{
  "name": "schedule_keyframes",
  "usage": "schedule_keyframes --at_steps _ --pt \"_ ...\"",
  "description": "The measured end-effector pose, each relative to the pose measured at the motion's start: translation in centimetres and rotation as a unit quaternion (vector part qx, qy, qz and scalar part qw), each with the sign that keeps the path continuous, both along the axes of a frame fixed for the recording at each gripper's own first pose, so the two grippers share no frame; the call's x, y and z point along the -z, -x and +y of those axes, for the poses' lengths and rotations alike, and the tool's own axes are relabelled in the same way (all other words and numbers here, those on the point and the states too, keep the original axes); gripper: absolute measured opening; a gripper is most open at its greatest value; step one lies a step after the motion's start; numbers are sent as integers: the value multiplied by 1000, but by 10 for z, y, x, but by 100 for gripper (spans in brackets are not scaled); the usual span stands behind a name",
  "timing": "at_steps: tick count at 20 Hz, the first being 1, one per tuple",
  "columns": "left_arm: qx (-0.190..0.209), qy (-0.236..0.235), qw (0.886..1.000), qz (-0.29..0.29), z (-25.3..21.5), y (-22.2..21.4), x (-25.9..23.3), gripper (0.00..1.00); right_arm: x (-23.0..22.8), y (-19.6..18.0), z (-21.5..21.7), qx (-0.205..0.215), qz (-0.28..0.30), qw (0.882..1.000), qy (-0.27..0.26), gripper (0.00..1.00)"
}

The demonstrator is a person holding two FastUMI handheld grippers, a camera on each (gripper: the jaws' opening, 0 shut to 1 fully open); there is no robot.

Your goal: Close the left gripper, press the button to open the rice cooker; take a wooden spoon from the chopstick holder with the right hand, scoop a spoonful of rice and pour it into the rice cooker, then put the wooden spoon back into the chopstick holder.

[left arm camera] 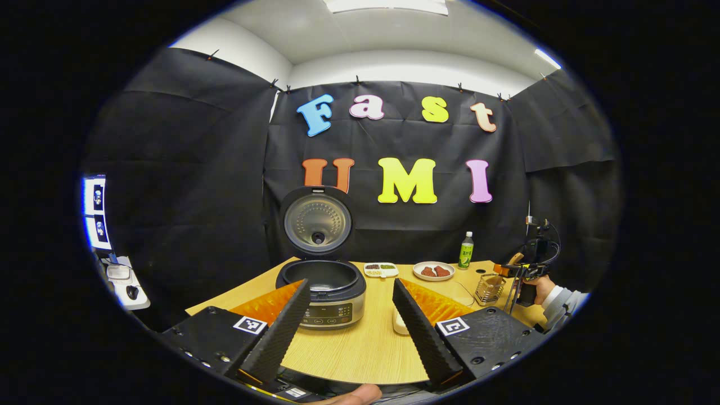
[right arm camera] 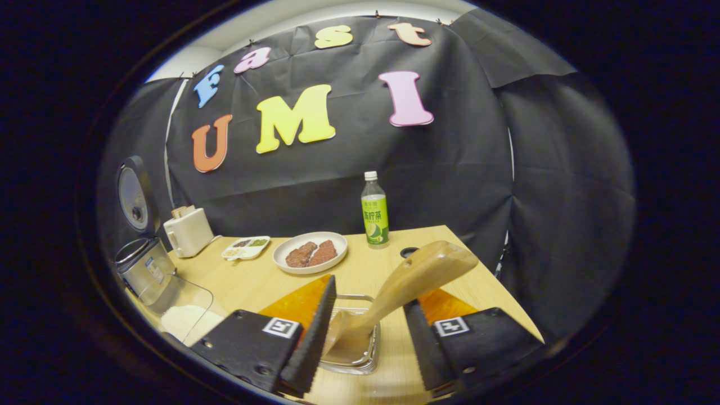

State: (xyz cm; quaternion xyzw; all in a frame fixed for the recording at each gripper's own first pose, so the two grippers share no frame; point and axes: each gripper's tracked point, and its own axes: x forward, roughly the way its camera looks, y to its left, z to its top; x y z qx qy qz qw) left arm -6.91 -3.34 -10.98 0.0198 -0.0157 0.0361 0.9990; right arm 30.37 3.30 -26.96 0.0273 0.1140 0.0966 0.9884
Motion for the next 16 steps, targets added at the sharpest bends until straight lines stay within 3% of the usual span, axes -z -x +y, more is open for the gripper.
schedule_keyframes --at_steps 1,2,3,4,6,11,16 --pt "4 -1 1000 -1 -1 -1 0 94 -4 0 -4 9 -4 1000 7 72" --pt "9 -1 1000 -2 -3 -1 1 94 -9 2 0 5 -8 1000 -6 29" --pt "12 0 1000 -1 -4 -1 1 94 -12 7 6 2 -11 1000 -14 31" --pt "15 1 1000 0 -5 -1 2 94 -17 8 8 8 -15 1000 -12 23" --pt "16 0 1000 0 -3 3 1 94 -30 13 16 4 -30 1000 -5 18" --pt "12 6 1000 -8 8 14 -3 94 -79 30 32 -1 -84 996 34 17" --pt "11 20 1000 -10 17 24 -4 94 -116 58 58 -12 -96 994 44 18"
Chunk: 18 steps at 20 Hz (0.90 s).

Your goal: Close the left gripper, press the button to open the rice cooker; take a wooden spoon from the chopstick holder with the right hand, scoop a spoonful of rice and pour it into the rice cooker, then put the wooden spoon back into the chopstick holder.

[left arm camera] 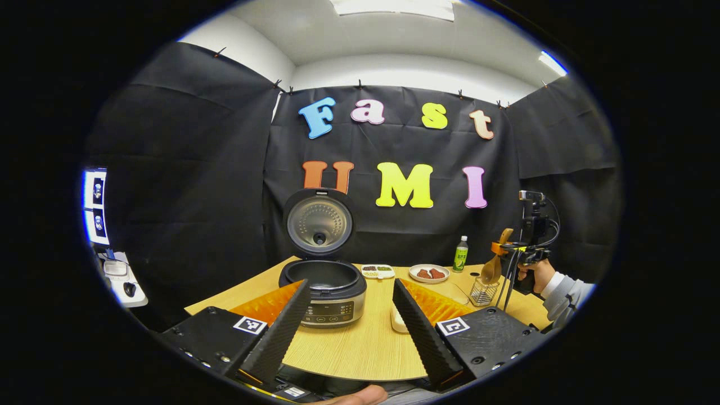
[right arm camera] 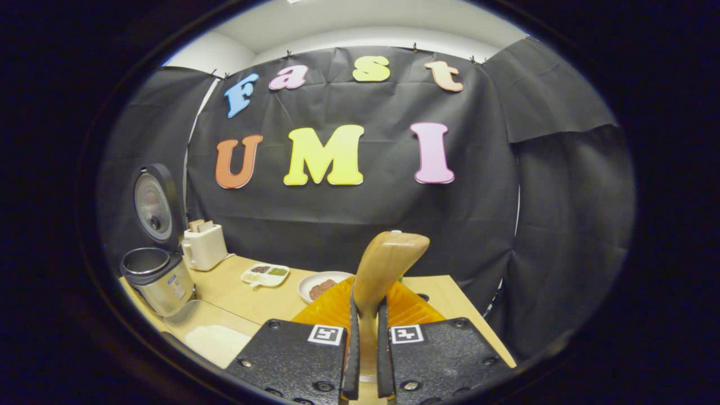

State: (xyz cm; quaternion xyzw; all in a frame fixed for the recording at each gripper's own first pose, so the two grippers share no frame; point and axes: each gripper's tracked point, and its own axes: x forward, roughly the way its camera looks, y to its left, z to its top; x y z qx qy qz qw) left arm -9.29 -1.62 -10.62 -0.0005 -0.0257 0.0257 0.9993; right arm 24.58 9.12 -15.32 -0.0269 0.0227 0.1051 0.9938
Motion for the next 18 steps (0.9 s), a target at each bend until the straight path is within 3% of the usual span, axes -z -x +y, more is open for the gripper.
schedule_keyframes --at_steps 11,18 --pt "-10 1 1000 -24 21 36 -9 94 -50 60 80 -53 -6 999 -2 17" --pt "-11 -8 1000 -23 34 41 -12 94 -18 75 149 -98 6 995 18 18"
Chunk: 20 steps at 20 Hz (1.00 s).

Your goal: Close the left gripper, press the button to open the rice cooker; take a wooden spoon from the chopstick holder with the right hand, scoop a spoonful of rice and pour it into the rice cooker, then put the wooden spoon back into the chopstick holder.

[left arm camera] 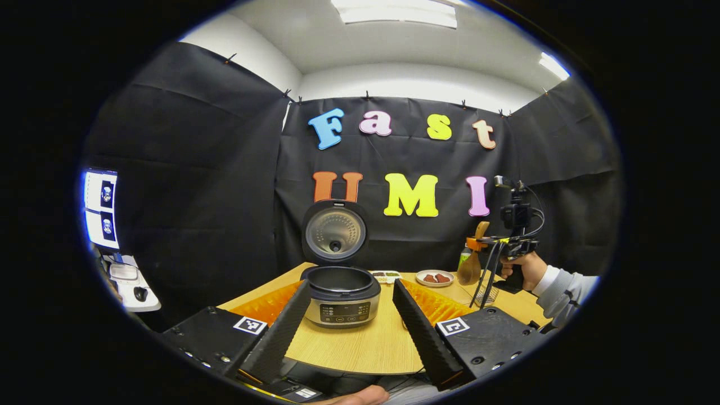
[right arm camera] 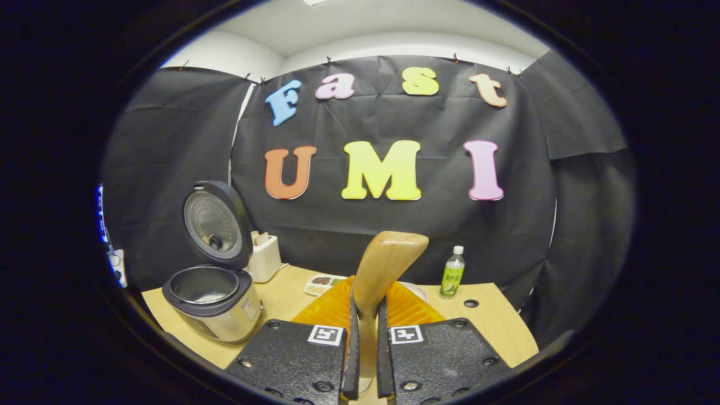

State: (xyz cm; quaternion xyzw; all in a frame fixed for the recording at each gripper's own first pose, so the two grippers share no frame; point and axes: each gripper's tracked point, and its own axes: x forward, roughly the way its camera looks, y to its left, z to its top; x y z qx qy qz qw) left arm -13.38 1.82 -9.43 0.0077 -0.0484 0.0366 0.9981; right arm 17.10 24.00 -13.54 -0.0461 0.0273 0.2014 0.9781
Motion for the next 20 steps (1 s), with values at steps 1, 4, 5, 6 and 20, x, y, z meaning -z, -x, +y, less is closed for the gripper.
schedule_keyframes --at_steps 1,4,5,6,20 --pt "-2 -4 1000 0 2 1 -1 94 11 0 6 -1 1 1000 8 17" --pt "-1 -15 1000 -6 4 3 -5 95 55 -9 22 3 13 999 30 17" --pt "0 -17 1000 -9 3 3 -6 95 72 -14 24 9 23 999 36 17" --pt "2 -19 1000 -10 3 4 -7 94 86 -19 23 19 32 998 41 17" --pt "-8 9 1000 8 26 1 7 94 148 8 97 -51 105 993 -12 18"
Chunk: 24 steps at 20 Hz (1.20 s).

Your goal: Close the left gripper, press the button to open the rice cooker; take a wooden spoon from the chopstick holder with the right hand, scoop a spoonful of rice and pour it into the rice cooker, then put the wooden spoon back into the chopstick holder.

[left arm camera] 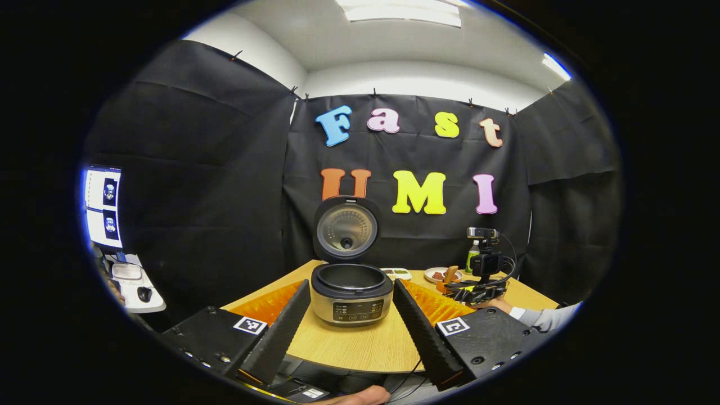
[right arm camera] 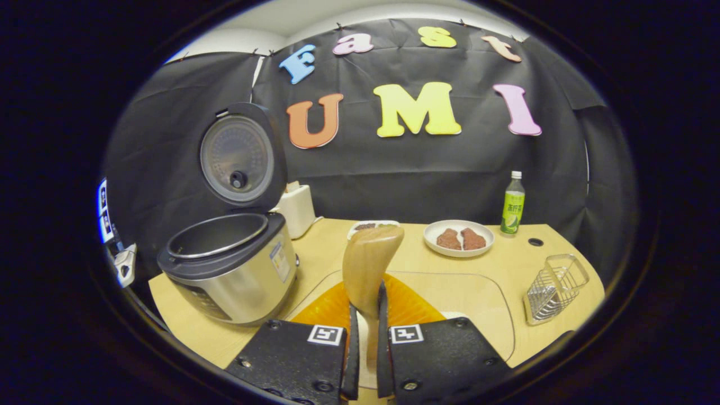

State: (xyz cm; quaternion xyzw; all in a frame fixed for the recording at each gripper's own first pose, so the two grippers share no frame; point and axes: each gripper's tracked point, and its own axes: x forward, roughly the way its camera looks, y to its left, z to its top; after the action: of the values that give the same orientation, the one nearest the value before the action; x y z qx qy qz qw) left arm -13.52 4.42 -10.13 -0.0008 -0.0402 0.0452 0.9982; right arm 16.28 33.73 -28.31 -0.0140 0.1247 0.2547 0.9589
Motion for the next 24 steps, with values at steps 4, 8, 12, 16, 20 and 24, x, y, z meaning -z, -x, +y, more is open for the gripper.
schedule_keyframes --at_steps 4,8,12,16,20,24 --pt "3 1 1000 0 2 2 -1 94 1 -4 -5 -7 28 999 -39 17" --pt "0 3 1000 0 5 1 0 94 0 -12 -13 -14 94 989 -117 15" --pt "2 10 1000 6 4 -1 3 94 5 -24 -28 -6 152 969 -193 9" --pt "-1 9 1000 9 6 -1 3 94 6 -30 -31 -12 211 938 -276 8" --pt "0 5 1000 11 5 2 2 95 5 -33 -38 -8 240 915 -324 8" --pt "-8 2 1000 9 12 5 -1 95 -10 -37 -51 -7 245 891 -382 8"
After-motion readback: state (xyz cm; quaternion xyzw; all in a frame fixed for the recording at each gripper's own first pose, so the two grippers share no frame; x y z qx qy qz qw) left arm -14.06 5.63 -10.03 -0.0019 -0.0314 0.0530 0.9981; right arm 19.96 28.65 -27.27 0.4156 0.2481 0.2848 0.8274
